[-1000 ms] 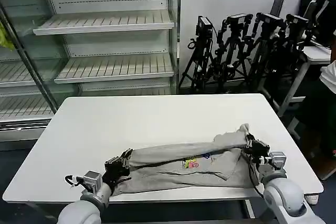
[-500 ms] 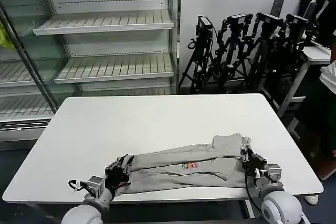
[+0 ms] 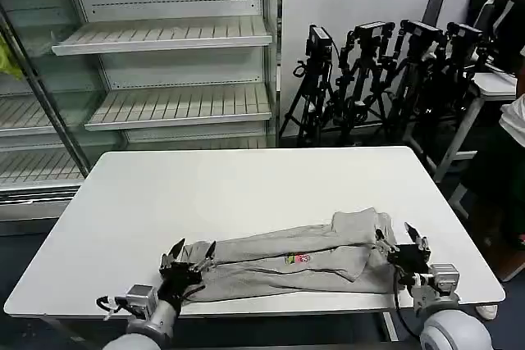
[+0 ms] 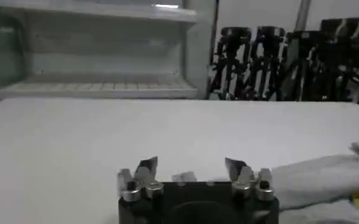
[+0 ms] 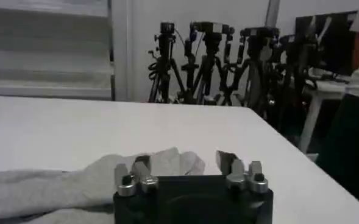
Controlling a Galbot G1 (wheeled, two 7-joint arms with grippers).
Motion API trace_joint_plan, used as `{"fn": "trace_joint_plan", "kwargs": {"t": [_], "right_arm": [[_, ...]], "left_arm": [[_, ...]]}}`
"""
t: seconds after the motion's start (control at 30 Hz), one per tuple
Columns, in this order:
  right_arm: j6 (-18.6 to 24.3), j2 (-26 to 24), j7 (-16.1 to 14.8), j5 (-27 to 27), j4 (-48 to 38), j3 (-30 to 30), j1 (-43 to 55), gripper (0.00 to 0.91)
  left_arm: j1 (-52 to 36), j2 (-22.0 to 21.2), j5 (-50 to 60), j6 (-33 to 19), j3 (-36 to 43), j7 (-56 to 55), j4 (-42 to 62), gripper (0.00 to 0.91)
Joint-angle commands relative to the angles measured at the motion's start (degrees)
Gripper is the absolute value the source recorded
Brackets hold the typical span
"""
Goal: Fold and organize the clothes.
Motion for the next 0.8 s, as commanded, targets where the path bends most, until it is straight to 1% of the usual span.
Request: {"fn": "trace_joint_plan", "kwargs": {"t": [0.03, 0.1, 0.27, 0.3, 0.33, 0.37, 0.4, 0.57, 0.8], "right_arm": [[0.7, 0.5, 0.1, -0.6, 3.2, 1.9, -2.9, 0.907], [0.9, 0.7, 0.2, -0.9, 3.1, 1.9, -3.1, 0.907], [1.1, 0.8, 0.2, -1.0, 3.0, 2.2, -3.6, 0.907], [1.1, 0.8, 0.2, -1.0, 3.0, 2.3, -3.7, 0.907], [1.2, 0.8, 0.2, -1.0, 3.0, 2.5, -3.7, 0.907], [1.3, 0.8, 0.3, -1.0, 3.0, 2.7, -3.8, 0.907], [1.3, 0.8, 0.3, -1.0, 3.0, 2.7, -3.9, 0.907], [1.6, 1.0, 0.3, -1.0, 3.2, 3.2, -4.3, 0.907], [1.9, 1.4, 0.6, -1.0, 3.5, 3.4, -4.2, 0.907]], "left_arm": [[4.3, -8.3, -0.4, -1.5, -0.3, -4.9, -0.4, 0.907], [4.0, -9.5, 0.4, -2.0, 0.0, -5.7, 1.6, 0.907], [3.0, -10.8, 1.3, -2.7, 1.0, -6.0, 5.5, 0.907], [3.0, -10.9, 1.4, -2.8, 1.2, -5.9, 6.1, 0.554], [2.8, -11.1, 1.6, -2.9, 1.4, -5.9, 6.4, 0.282], [2.7, -11.2, 1.7, -3.1, 1.5, -5.9, 6.7, 0.121], [2.7, -11.3, 1.8, -3.5, 1.6, -5.8, 7.0, 0.010], [3.3, -11.3, 3.1, -4.7, 2.2, -5.6, 8.4, 0.000], [4.1, -11.8, 2.9, -4.8, 2.5, -4.6, 7.4, 0.000]]}}
